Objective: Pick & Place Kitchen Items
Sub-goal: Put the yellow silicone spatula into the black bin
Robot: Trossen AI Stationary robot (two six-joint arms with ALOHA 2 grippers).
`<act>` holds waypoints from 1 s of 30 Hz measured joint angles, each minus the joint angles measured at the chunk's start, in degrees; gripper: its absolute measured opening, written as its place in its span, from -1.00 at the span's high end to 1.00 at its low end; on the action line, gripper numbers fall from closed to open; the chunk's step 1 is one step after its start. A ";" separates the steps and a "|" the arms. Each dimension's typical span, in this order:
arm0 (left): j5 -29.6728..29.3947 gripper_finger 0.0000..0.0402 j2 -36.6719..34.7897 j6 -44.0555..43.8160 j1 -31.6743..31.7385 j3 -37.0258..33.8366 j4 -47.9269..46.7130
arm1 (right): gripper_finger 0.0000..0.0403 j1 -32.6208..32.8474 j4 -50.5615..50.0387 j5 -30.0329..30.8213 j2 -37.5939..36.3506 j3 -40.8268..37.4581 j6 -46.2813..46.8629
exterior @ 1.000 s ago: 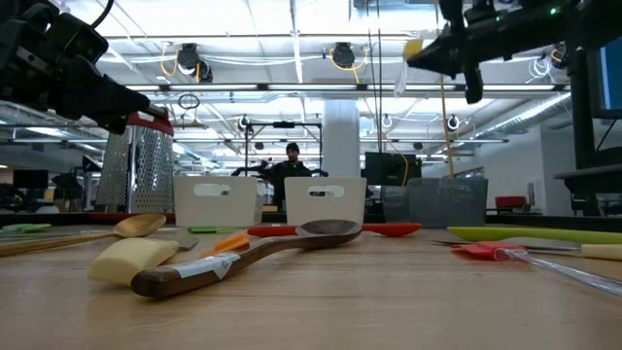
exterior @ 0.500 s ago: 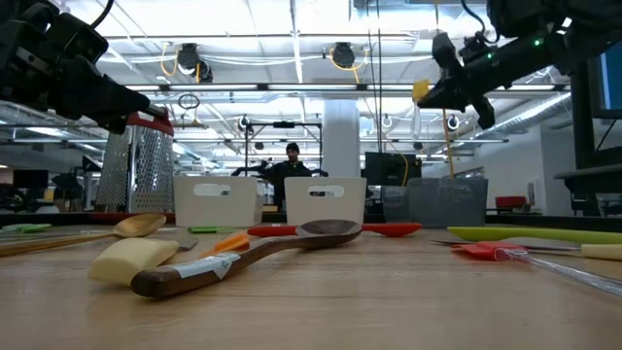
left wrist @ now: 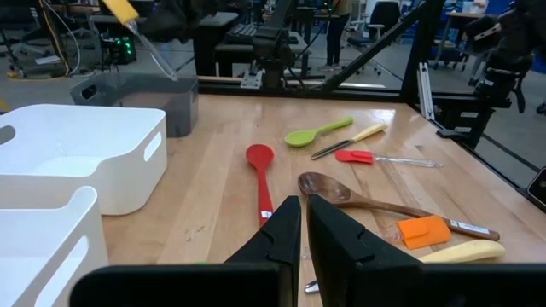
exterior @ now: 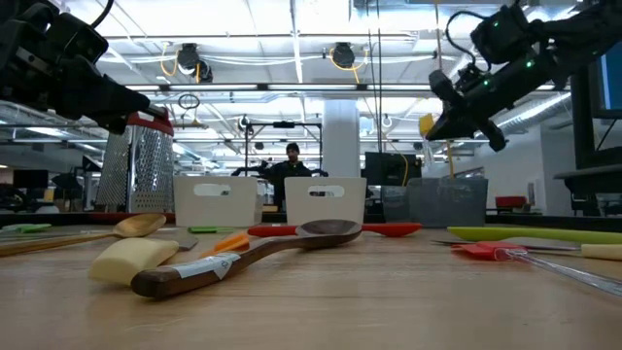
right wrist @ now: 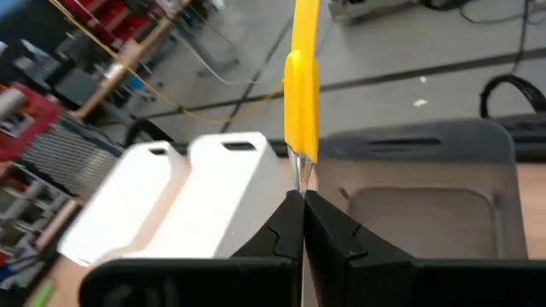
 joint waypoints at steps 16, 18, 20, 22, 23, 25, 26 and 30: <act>-0.13 0.87 0.02 0.00 0.02 0.00 0.00 | 1.00 -1.77 1.24 -0.18 8.26 0.00 2.12; -0.13 0.87 0.00 0.00 0.00 0.00 0.02 | 1.00 -1.77 1.29 -0.19 8.90 0.00 3.13; -0.13 0.87 0.02 0.00 0.00 0.00 0.00 | 1.00 -1.77 1.29 -0.18 9.26 0.00 3.71; -0.15 0.87 0.02 0.01 0.00 0.00 0.00 | 1.00 -1.77 1.29 -0.20 9.49 0.00 4.46; -0.15 0.87 0.00 0.04 0.00 0.00 0.01 | 1.00 -1.77 1.29 -0.29 9.58 0.00 4.70; -0.16 0.87 0.00 0.37 0.00 0.00 0.00 | 1.00 -1.77 1.29 -1.39 9.84 0.00 5.69; -0.19 0.87 0.00 0.62 0.00 0.00 0.00 | 1.00 -1.77 1.27 -1.43 10.11 0.00 6.16; -0.58 0.87 0.00 1.44 0.01 0.00 0.01 | 1.00 -1.77 0.92 -1.54 11.26 0.00 6.93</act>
